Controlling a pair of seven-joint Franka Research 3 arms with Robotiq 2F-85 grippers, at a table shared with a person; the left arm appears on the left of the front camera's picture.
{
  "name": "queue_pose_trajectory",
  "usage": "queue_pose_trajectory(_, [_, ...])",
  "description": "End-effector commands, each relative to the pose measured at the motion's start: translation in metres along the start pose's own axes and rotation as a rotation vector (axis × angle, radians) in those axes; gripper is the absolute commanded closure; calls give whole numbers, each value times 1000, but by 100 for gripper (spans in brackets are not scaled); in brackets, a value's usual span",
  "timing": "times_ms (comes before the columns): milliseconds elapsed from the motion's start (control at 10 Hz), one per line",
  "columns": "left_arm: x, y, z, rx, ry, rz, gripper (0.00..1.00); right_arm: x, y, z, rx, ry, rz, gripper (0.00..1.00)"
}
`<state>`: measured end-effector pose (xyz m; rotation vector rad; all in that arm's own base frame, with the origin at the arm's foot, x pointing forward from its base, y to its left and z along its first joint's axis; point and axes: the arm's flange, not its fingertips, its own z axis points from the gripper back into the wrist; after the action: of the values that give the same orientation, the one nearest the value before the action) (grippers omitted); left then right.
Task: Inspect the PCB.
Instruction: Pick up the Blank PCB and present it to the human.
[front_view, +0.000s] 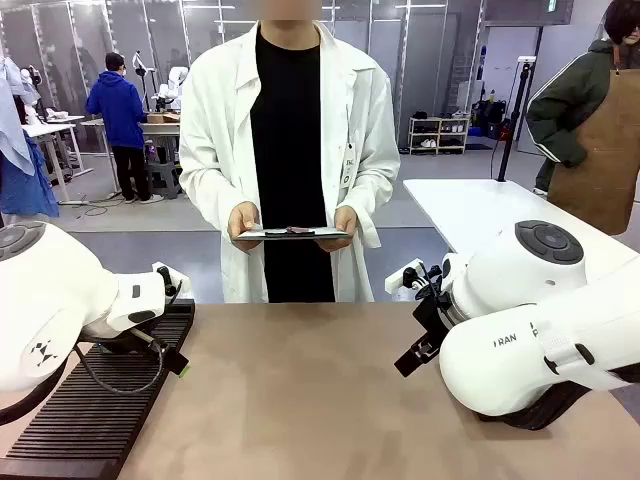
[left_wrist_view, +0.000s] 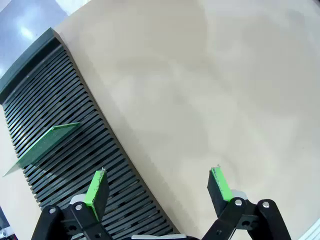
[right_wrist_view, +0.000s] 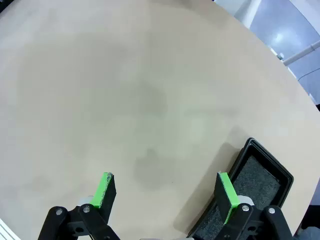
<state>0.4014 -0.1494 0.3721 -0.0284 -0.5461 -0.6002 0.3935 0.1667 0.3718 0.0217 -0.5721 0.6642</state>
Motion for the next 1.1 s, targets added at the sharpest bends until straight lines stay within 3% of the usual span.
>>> queue_pose_trajectory(0, [0,0,0,0,0,0,0,0,0,0,0,0,0,0])
queue_pose_trajectory(1000, [0,0,0,0,0,0,0,0,0,0,0,0,0,0])
